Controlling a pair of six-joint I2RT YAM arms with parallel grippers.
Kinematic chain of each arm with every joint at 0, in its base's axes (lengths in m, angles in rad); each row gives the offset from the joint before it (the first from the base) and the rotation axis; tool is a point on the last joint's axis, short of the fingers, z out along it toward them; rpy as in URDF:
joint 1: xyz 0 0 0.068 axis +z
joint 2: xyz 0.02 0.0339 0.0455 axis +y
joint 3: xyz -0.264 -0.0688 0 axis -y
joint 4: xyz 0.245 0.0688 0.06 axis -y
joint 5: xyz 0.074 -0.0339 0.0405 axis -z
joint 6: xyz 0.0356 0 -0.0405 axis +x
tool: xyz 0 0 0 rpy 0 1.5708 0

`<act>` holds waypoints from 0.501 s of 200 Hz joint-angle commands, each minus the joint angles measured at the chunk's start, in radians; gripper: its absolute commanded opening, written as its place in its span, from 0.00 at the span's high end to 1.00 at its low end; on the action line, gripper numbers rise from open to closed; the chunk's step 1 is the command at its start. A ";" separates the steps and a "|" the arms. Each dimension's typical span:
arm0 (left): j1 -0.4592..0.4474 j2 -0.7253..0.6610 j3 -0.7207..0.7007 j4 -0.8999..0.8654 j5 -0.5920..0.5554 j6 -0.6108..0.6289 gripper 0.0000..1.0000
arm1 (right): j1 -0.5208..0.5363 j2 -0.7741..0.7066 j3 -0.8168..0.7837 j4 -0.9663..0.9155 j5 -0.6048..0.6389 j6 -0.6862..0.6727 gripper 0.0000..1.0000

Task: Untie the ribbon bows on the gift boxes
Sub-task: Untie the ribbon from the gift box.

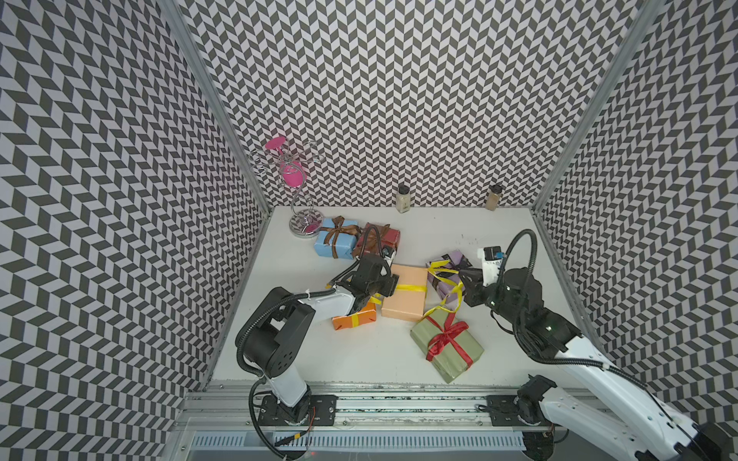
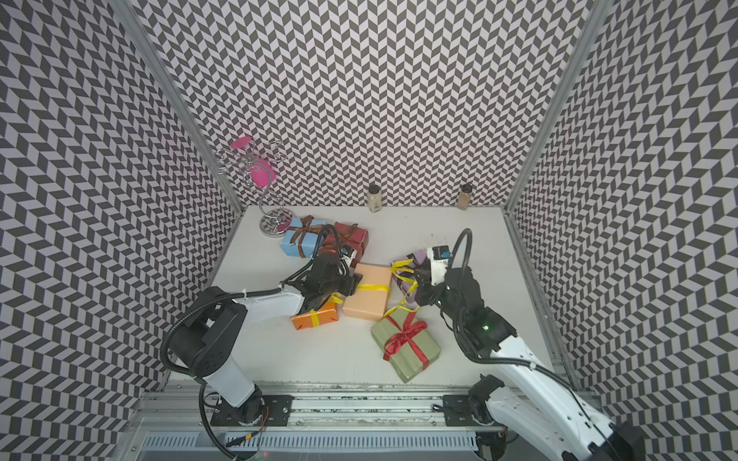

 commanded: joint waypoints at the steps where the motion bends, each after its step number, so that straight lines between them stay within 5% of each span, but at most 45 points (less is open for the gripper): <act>1: 0.002 -0.009 -0.006 -0.030 -0.008 0.001 0.33 | -0.004 -0.036 -0.022 -0.022 0.044 0.034 1.00; 33: 0.002 -0.027 -0.005 -0.038 -0.005 -0.004 0.33 | -0.004 -0.035 -0.033 -0.053 0.058 0.032 1.00; 78: 0.001 -0.052 -0.006 -0.046 0.002 -0.011 0.33 | -0.016 0.106 0.061 -0.036 0.240 -0.008 1.00; 100: 0.000 -0.058 -0.006 -0.047 0.005 -0.015 0.33 | -0.077 0.227 0.128 -0.012 0.234 -0.025 0.90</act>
